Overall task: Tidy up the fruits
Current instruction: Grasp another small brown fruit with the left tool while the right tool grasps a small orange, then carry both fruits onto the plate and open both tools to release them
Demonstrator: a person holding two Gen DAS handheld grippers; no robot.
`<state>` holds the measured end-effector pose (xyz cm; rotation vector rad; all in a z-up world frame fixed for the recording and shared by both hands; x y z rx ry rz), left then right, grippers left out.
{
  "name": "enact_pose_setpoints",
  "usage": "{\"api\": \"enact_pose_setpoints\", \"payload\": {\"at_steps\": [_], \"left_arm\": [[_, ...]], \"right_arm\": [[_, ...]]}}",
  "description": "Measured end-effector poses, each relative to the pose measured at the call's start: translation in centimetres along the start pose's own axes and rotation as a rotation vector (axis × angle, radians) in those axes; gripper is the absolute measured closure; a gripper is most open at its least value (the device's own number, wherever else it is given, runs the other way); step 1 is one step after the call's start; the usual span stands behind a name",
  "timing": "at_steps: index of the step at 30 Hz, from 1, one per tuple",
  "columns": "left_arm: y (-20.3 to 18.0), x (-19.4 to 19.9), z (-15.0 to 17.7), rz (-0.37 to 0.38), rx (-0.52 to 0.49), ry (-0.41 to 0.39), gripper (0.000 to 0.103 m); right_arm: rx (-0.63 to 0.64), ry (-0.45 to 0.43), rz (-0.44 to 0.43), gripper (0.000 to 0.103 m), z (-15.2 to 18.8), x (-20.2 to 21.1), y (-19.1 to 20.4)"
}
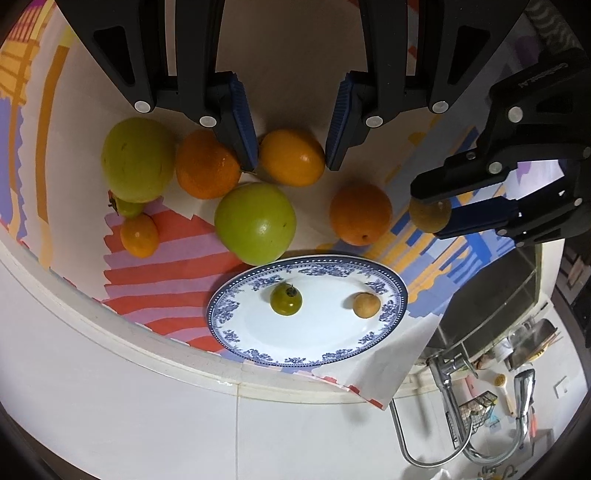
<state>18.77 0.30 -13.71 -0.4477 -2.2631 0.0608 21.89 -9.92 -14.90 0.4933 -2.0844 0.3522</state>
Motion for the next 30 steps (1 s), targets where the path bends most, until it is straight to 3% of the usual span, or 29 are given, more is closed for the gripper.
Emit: {"api": "enact_pose_setpoints", "payload": {"at_steps": [16, 23, 30], "left_arm": [[0.1, 1.1, -0.2, -0.01, 0.016, -0.035, 0.074], [-0.3, 2.4, -1.3, -0.01, 0.0, -0.073, 0.074], [0.7, 3.1, -4.2, -0.043, -0.036, -0.123, 0.074]], "right_arm": [[0.0, -0.024, -0.001, 0.064, -0.1, 0.5, 0.6], [-0.02, -0.092, -0.004, 0.064, -0.7, 3.2, 0.7], [-0.031, -0.175, 0.003, 0.064, -3.8, 4.8, 0.3]]}}
Point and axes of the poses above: each gripper's, at about its wrist camera, not at the fingertips, and x roughly against the way its jaws point, y to its left, z to its underside, the point moved 5 cm from there along -x, roughly the way its jaws point, and after that the axes turned 8 degrees about z, right-handed, at the moved point
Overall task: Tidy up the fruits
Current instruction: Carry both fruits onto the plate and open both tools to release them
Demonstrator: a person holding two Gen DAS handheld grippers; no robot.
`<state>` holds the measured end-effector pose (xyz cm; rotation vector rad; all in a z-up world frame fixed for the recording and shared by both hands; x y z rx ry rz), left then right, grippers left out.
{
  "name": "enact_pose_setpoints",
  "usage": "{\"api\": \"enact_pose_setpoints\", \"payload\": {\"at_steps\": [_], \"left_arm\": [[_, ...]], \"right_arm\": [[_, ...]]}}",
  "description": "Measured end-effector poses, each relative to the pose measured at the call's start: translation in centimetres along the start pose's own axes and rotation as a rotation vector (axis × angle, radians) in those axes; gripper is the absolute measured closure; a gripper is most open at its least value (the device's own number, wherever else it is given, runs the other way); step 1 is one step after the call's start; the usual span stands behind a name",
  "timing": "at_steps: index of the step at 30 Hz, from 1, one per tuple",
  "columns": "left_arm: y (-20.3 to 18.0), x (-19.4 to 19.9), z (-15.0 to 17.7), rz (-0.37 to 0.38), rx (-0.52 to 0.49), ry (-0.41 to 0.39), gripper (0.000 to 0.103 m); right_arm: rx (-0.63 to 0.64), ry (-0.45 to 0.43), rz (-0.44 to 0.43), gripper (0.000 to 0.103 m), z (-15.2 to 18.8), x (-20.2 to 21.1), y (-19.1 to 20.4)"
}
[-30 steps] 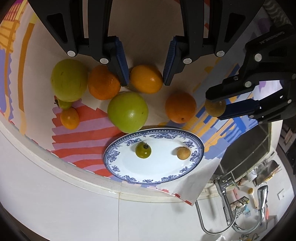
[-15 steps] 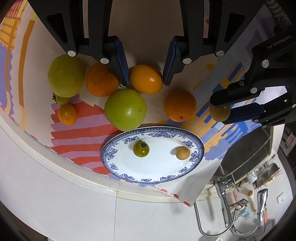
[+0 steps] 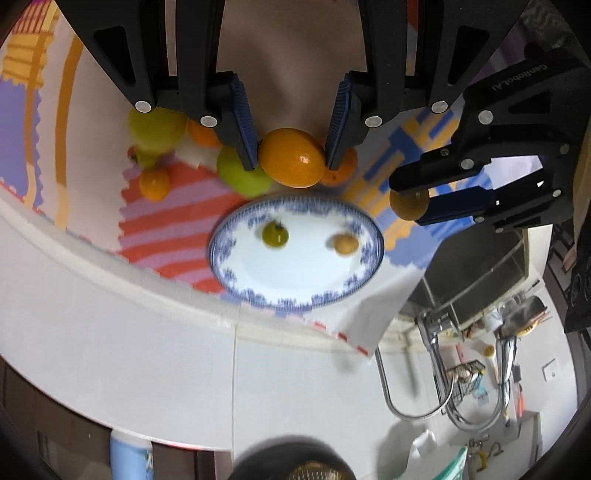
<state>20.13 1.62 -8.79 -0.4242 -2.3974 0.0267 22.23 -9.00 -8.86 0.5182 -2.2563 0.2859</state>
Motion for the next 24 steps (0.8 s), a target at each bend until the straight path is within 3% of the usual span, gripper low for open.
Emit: {"api": "enact_pose_setpoints", "payload": {"at_steps": [8, 15, 24], "left_arm": [[3.1, -2.4, -3.1, -0.019, 0.008, 0.001, 0.074], [6.0, -5.9, -4.4, -0.021, 0.037, 0.046, 0.074], [8.3, -10.5, -4.5, -0.019, 0.068, 0.149, 0.074]], "right_arm": [[-0.029, -0.018, -0.024, 0.064, -4.6, -2.5, -0.4], [-0.022, 0.05, -0.044, 0.064, -7.2, -7.0, -0.6], [-0.03, 0.178, -0.055, 0.064, -8.1, -12.4, -1.4]]}}
Point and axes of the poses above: each gripper's, at about its wrist camera, not at the fingertips, and x roughly against the way its jaws point, y to its left, z to its underside, the point moved 5 cm from there along -x, roughly the way its jaws point, and after that the axes turned 8 degrees about z, right-handed, at the moved point
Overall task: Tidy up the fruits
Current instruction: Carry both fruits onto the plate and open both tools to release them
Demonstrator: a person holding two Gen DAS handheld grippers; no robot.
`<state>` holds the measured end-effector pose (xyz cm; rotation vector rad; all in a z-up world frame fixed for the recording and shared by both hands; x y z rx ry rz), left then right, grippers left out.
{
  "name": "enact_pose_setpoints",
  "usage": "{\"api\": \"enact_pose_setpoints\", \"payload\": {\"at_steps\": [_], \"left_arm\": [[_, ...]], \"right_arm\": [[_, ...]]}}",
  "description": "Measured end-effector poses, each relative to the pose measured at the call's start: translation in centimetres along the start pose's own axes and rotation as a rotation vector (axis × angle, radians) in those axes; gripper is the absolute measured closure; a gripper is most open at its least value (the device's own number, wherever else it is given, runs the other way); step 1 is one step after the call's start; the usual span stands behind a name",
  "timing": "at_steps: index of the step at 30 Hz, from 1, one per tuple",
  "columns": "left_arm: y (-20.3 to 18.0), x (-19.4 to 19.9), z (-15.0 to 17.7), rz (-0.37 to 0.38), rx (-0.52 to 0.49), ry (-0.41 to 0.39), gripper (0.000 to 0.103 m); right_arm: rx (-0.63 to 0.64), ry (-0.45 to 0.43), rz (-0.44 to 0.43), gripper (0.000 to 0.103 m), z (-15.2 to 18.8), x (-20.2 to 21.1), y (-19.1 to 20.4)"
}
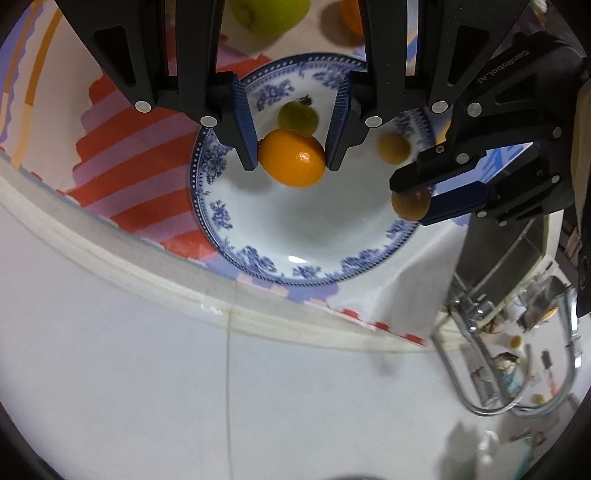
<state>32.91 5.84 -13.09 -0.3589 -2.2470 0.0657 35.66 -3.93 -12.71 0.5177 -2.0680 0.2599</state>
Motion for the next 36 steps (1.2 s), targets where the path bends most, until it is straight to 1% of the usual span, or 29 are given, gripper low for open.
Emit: {"api": "enact_pose_setpoints", "payload": {"at_steps": [3, 5, 13, 16, 18, 20, 24, 30, 31, 32, 33, 34, 36], "left_arm": [[0.4, -1.4, 0.1, 0.008, 0.005, 0.039, 0.074], [0.6, -2.1, 0.3, 0.002, 0.008, 0.053, 0.074], [1.0, -3.8, 0.7, 0.006, 0.028, 0.095, 0.074], [1.0, -3.6, 0.7, 0.002, 0.033, 0.088, 0.073], [1.1, -3.5, 0.6, -0.002, 0.038, 0.08, 0.069], [1.1, -2.8, 0.5, -0.02, 0.036, 0.062, 0.069], [0.5, -0.8, 0.5, -0.051, 0.017, 0.021, 0.066], [-1.3, 3.4, 0.5, -0.087, -0.012, -0.061, 0.059], [-1.7, 4.3, 0.5, -0.089, -0.023, -0.08, 0.059], [-2.2, 5.0, 0.5, -0.079, -0.031, -0.088, 0.057], [-2.7, 5.8, 0.5, -0.084, -0.038, -0.104, 0.054], [-3.1, 6.6, 0.5, -0.091, -0.043, -0.123, 0.052], [-3.9, 7.7, 0.5, -0.087, -0.049, -0.155, 0.048]], "right_arm": [[0.008, 0.023, 0.016, 0.064, -0.2, -1.1, -0.1], [-0.001, 0.048, 0.009, 0.064, -0.2, -1.9, -0.2], [0.007, 0.076, 0.026, 0.064, 0.0, -3.2, -0.3], [0.01, 0.077, 0.027, 0.064, 0.2, -3.1, -0.2], [0.017, 0.069, 0.029, 0.064, 0.2, -3.1, 0.0], [0.017, 0.062, 0.028, 0.064, 0.3, -2.7, 0.0], [0.021, 0.023, 0.046, 0.063, 0.4, -1.1, 0.0], [-0.002, -0.096, 0.079, 0.061, 1.1, 3.8, 0.0], [-0.011, -0.114, 0.082, 0.06, 1.2, 4.5, -0.1], [-0.021, -0.134, 0.086, 0.058, 1.4, 5.4, -0.2], [-0.028, -0.156, 0.094, 0.056, 1.7, 6.4, -0.4], [-0.031, -0.173, 0.101, 0.054, 1.9, 7.2, -0.5], [-0.035, -0.205, 0.115, 0.052, 2.6, 8.7, -0.7]]}}
Point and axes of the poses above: each gripper's, at about its wrist camera, not at the fingertips, and x roughly against the way its jaws point, y to its left, z to its underside, the point moved 5 cm from there along -x, roughly the way its jaws point, and after that the axes turned 8 degrees about z, right-handed, at the moved point
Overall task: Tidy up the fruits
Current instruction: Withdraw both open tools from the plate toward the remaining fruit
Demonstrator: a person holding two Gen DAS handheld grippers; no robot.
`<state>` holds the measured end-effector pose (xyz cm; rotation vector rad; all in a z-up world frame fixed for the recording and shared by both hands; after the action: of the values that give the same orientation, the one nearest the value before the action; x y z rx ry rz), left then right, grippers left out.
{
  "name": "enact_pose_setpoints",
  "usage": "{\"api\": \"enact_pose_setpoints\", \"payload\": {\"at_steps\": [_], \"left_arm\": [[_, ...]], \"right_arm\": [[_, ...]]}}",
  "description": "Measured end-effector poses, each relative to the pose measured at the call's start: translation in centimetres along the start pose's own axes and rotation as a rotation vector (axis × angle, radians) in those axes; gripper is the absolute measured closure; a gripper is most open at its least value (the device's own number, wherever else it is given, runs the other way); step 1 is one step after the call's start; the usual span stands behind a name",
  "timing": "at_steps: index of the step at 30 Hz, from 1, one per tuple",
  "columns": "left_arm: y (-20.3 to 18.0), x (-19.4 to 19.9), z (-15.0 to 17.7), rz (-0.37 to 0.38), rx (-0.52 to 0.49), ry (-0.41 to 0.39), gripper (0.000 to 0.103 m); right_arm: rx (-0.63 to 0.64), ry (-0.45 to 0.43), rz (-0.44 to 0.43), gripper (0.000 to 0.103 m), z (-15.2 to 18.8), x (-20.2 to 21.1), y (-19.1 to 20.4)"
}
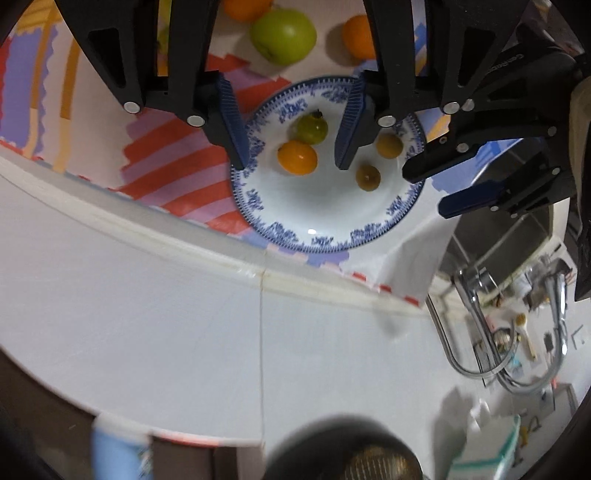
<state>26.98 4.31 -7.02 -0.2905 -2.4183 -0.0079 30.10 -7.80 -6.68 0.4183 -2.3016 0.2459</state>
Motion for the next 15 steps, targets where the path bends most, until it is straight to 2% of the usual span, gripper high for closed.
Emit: {"api": "enact_pose_setpoints", "payload": {"at_steps": [8, 12, 15], "left_arm": [[-2.8, 3.9, 0.3, -0.009, 0.001, -0.081, 0.04], [-3.5, 5.3, 0.8, -0.013, 0.009, -0.1, 0.036], [-4.0, 6.0, 1.4, -0.023, 0.006, -0.109, 0.032]], "right_arm": [[-0.069, -0.071, 0.015, 0.047, 1.8, 4.7, -1.3], [-0.082, -0.112, 0.07, 0.04, 3.0, 6.9, -1.9], [-0.08, -0.146, 0.124, 0.038, 4.1, 8.1, -2.3]]}}
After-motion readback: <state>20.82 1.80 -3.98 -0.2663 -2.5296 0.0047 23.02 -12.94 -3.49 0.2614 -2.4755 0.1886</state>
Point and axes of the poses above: each gripper's, at about its wrist camera, not at the fingertips, and x roughly against the way its jaws point, y to its left, z to its underside, the point moved 5 cm from there along -x, roughly the way its jaws point, and after that the axes turned 8 degrees about z, right-handed, at the moved point
